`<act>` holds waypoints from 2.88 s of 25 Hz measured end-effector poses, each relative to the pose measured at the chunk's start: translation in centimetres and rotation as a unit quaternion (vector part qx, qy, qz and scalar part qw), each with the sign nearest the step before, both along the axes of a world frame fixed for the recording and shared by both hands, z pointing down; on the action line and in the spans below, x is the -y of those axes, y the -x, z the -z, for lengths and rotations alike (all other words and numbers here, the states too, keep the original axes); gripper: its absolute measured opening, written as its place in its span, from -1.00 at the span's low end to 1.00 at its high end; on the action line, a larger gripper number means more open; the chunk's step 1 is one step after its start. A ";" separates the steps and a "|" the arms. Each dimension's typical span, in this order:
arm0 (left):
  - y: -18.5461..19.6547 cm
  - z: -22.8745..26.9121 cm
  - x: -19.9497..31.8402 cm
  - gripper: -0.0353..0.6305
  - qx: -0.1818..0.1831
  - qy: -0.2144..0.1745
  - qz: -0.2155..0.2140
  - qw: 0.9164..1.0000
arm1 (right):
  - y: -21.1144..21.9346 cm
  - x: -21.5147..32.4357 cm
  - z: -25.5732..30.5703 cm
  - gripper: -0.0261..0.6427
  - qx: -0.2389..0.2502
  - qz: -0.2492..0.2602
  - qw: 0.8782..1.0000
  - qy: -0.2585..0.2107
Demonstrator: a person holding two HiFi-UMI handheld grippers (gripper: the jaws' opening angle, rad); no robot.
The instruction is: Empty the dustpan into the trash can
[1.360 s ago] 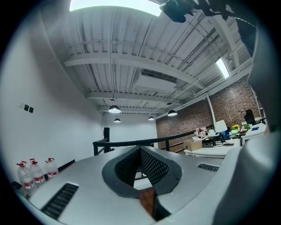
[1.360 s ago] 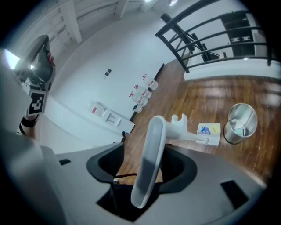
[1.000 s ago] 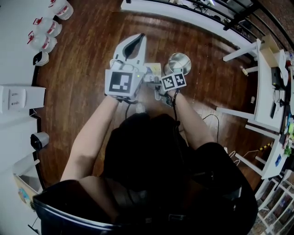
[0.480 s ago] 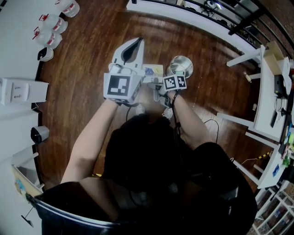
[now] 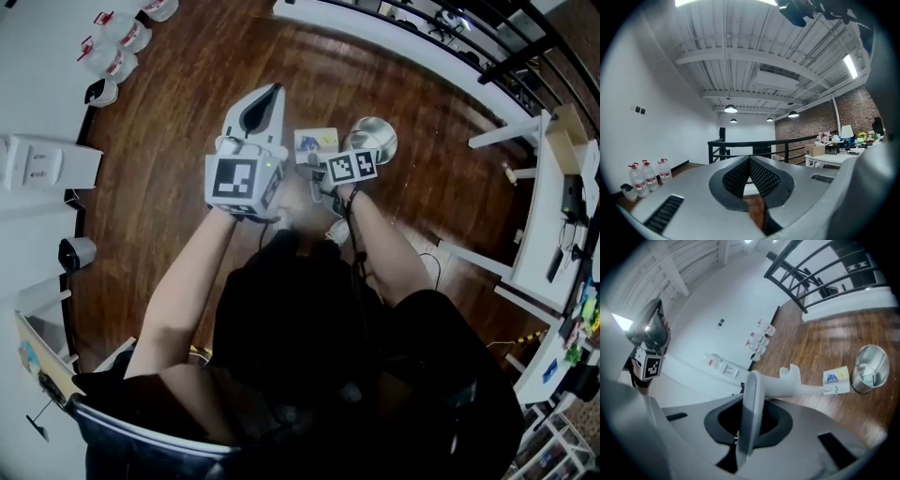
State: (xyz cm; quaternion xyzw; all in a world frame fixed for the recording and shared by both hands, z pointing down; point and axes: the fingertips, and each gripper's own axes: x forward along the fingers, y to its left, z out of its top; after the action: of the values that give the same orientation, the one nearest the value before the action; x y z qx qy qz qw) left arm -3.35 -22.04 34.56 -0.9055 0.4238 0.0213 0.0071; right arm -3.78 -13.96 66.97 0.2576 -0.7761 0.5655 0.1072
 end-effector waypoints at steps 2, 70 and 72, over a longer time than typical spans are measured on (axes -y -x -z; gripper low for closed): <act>0.5 -0.2 0.2 -0.88 -0.001 0.005 0.008 1.000 | 0.3 0.0 0.3 -0.83 -0.009 0.023 1.000 -0.010; -22.9 -19.6 0.3 0.08 -0.373 0.633 -0.217 0.643 | -15.7 -5.3 34.2 -0.79 -0.091 -0.154 0.947 -0.268; -24.6 -19.8 -0.6 0.14 -0.385 0.653 -0.217 0.615 | -16.5 -6.1 34.9 -0.79 -0.096 -0.168 0.942 -0.274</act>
State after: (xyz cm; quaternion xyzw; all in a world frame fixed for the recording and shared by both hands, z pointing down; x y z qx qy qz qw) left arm 21.21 -21.40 54.41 -0.6453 0.0804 0.0868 -0.7547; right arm 12.74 -7.86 32.05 0.4568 -0.8324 0.3136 0.0094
